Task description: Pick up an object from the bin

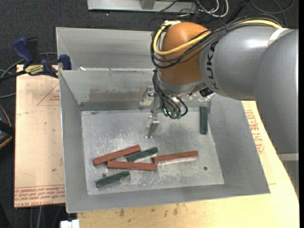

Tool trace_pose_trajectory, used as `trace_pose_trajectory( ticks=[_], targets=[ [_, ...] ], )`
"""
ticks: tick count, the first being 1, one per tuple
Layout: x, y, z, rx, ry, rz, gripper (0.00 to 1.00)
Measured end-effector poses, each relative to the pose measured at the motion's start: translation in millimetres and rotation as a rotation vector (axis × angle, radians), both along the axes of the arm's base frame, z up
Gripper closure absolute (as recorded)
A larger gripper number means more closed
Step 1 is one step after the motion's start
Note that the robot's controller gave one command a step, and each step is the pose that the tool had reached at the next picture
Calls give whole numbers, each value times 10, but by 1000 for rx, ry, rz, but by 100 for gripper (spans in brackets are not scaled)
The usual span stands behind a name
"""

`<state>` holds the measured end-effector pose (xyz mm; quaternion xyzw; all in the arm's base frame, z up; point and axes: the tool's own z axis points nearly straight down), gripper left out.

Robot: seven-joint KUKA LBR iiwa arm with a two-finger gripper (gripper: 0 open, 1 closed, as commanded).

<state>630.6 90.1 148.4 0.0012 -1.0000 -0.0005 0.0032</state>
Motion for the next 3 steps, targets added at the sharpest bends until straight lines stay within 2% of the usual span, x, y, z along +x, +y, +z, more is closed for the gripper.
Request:
trace_pose_trajectory(
  ticks=[1, 2, 3],
  targets=[
    [19, -3, 50, 1, -8, -1, 0],
    [-709, 249, -692, 3, -27, 51, 100],
    [-709, 248, -692, 3, -27, 51, 100]
  ],
)
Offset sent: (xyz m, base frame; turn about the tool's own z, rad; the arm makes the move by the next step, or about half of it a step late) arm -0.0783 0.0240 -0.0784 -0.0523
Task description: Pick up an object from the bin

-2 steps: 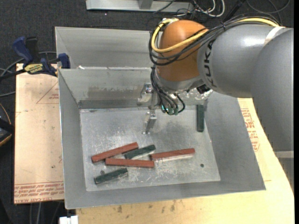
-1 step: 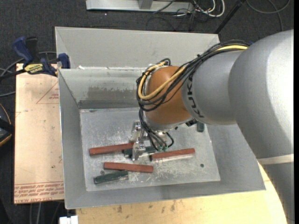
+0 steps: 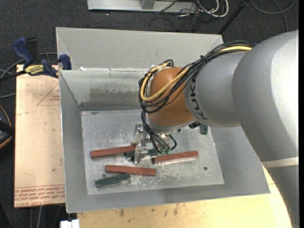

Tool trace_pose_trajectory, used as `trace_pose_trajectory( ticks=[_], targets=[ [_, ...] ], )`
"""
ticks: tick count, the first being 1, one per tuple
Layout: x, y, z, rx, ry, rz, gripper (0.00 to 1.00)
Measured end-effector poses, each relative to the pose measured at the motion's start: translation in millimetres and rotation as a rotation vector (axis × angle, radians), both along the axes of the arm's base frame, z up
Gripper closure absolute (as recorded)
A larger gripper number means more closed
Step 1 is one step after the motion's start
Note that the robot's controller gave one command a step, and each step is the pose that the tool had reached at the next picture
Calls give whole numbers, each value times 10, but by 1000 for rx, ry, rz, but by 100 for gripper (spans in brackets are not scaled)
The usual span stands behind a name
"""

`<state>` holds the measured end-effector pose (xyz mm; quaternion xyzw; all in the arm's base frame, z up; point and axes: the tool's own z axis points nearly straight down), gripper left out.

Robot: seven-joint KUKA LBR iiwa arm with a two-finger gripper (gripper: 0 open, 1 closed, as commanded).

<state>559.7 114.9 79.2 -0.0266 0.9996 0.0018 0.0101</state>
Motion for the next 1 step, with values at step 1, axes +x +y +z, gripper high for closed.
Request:
trace_pose_trajectory(
  ticks=[1],
  targets=[
    [-292, -56, 1659, -5, 22, 34, 100]
  ],
)
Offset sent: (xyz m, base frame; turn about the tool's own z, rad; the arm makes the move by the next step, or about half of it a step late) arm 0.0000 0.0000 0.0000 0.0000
